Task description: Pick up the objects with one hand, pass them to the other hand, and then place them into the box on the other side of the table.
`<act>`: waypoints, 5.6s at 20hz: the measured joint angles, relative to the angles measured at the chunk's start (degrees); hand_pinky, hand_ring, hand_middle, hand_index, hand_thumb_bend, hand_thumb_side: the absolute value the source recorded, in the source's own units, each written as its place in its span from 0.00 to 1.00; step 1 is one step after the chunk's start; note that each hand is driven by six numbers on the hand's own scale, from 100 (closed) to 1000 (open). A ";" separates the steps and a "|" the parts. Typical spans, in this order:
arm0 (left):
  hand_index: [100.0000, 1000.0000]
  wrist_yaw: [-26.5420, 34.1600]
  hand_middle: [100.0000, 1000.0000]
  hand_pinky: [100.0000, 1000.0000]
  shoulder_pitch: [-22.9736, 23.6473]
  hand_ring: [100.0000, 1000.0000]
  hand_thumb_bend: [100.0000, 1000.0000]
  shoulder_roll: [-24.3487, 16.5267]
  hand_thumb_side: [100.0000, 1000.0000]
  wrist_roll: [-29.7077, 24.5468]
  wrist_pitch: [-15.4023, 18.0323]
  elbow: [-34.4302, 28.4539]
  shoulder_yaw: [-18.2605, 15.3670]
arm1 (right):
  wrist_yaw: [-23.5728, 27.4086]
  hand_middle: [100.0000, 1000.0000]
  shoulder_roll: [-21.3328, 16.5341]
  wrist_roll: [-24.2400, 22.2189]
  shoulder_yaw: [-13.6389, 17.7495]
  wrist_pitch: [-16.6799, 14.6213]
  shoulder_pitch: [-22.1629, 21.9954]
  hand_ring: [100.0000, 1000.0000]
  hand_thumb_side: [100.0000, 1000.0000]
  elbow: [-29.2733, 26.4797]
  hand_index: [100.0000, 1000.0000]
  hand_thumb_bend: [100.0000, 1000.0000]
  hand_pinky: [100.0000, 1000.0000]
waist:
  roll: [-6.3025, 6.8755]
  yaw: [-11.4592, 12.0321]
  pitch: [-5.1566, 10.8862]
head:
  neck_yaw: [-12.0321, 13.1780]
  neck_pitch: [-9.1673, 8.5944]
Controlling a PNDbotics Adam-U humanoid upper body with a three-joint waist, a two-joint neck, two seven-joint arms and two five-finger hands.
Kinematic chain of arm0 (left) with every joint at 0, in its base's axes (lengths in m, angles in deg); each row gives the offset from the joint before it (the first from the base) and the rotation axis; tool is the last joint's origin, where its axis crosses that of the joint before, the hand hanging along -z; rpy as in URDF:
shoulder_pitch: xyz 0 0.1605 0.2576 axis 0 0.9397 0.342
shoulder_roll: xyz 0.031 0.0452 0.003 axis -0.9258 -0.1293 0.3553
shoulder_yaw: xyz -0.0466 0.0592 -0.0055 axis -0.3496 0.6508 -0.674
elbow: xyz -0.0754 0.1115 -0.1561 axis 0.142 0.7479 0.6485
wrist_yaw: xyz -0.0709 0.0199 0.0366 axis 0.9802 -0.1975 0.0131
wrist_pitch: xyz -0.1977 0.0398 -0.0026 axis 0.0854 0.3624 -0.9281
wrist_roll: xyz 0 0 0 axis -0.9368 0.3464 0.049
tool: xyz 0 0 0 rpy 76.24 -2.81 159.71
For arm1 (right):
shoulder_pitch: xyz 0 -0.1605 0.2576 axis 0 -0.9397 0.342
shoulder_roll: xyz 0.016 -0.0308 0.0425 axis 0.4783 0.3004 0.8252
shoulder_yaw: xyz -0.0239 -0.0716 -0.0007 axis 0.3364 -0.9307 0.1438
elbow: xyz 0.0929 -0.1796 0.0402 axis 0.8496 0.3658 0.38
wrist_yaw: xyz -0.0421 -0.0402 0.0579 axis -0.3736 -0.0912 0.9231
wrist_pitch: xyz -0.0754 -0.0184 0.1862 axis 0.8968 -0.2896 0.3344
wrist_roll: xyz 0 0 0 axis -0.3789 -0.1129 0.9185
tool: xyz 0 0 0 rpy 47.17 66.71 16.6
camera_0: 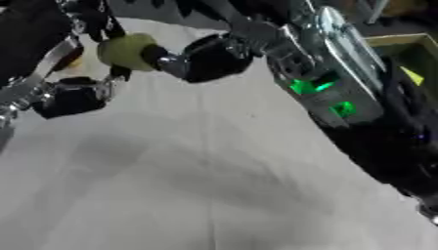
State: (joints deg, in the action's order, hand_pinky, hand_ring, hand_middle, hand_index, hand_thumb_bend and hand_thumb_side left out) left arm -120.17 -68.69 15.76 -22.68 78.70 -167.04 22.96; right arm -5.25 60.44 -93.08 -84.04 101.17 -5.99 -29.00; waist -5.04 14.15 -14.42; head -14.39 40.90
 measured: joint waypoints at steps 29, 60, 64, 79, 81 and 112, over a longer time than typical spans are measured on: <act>0.54 -0.18 0.48 0.33 -1.02 0.47 0.00 -0.10 0.00 0.36 2.27 1.12 0.02 | 2.24 0.44 -0.01 -8.68 -1.40 1.13 -0.98 0.34 0.11 0.00 0.67 0.34 0.00 | 0.00 -0.01 0.00 | 0.64 -1.30; 0.53 2.14 0.48 0.31 -0.56 0.46 0.00 0.36 0.00 -1.84 0.59 -3.39 -0.08 | -1.85 0.43 0.02 -6.27 -1.32 1.65 -2.04 0.33 0.07 0.00 0.66 0.32 0.00 | 0.00 0.19 0.00 | 0.61 -1.74; 0.53 2.50 0.48 0.31 -0.56 0.46 0.00 0.36 0.00 -1.92 0.51 -3.77 -0.11 | -1.95 0.43 0.02 -6.35 -1.32 1.70 -2.04 0.34 0.07 -0.01 0.65 0.32 0.00 | 0.00 0.31 0.00 | 0.61 -1.74; 0.52 5.88 0.47 0.27 -0.56 0.44 0.00 0.89 0.00 -1.19 -0.72 -4.31 -0.24 | -2.35 0.40 0.04 -5.44 -1.02 1.49 -2.08 0.36 0.00 -0.02 0.58 0.28 0.00 | 0.00 0.42 0.00 | 0.61 -1.74; 0.52 7.26 0.46 0.26 -0.55 0.44 0.00 0.95 0.00 -0.97 -1.30 -4.31 -0.25 | -1.99 0.41 0.07 -4.37 -1.01 1.82 -2.12 0.38 0.00 -0.02 0.57 0.25 0.00 | 0.00 0.42 0.00 | 0.52 -1.74; 0.84 7.11 0.75 0.58 1.13 0.70 0.70 1.26 0.21 -2.60 -4.54 -2.58 -1.13 | 4.22 0.36 0.50 5.38 -0.63 3.68 -3.61 0.36 0.00 0.01 0.50 0.03 0.00 | 0.00 0.11 0.00 | 0.14 -2.45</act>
State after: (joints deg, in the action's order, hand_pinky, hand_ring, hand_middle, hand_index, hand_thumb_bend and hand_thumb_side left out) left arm -113.06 -67.55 17.02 -25.29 74.17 -169.62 21.83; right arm -1.03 60.94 -87.70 -84.66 104.86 -9.59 -28.99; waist -5.04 14.26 -14.42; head -14.25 38.46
